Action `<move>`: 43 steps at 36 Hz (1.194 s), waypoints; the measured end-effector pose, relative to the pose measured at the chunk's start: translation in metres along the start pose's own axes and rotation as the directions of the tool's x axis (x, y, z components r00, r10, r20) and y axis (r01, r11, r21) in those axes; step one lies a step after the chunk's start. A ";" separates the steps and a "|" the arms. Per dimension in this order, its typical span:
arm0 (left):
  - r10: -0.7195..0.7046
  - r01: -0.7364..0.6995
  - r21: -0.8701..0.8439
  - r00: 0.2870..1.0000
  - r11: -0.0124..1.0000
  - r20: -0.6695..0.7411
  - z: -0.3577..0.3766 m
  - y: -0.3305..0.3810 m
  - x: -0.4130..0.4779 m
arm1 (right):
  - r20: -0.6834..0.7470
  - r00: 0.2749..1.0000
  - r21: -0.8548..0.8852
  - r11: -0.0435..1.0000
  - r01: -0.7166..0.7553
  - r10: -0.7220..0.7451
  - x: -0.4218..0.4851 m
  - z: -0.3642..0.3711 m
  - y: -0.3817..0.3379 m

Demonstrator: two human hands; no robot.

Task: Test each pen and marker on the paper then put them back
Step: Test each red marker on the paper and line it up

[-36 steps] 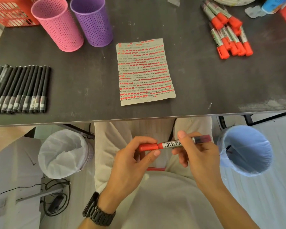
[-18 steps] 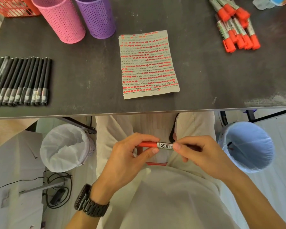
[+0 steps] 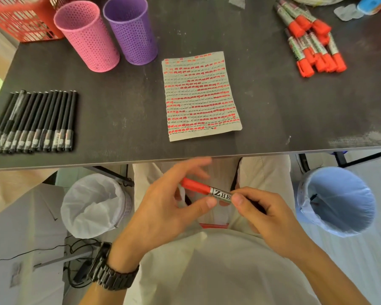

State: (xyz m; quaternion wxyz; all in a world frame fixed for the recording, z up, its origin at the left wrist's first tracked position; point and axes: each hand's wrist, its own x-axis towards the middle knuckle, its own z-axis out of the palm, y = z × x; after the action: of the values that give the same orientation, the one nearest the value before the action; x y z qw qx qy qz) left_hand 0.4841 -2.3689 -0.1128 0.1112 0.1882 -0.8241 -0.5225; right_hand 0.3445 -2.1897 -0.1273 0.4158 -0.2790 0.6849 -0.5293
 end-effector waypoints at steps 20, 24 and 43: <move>-0.398 -0.019 -0.994 0.915 0.112 -0.062 0.014 0.024 0.077 | -0.059 0.927 0.525 0.801 -0.286 0.370 0.011 0.053 -0.032; -0.438 -0.010 -0.997 0.898 0.071 -0.040 0.019 0.028 0.079 | -0.123 0.921 0.490 0.830 -0.267 0.369 0.006 0.053 -0.039; -0.371 -0.018 -0.996 0.927 0.092 -0.051 0.006 0.037 0.084 | -0.149 0.924 0.557 0.801 -0.217 0.353 0.008 0.064 -0.055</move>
State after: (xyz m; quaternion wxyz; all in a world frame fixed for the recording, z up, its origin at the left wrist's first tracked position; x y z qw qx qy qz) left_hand 0.3983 -2.3855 -0.0827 0.2626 0.2397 -0.2111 -0.9105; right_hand 0.3927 -2.2438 -0.0825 0.4640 0.0214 0.5918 -0.6588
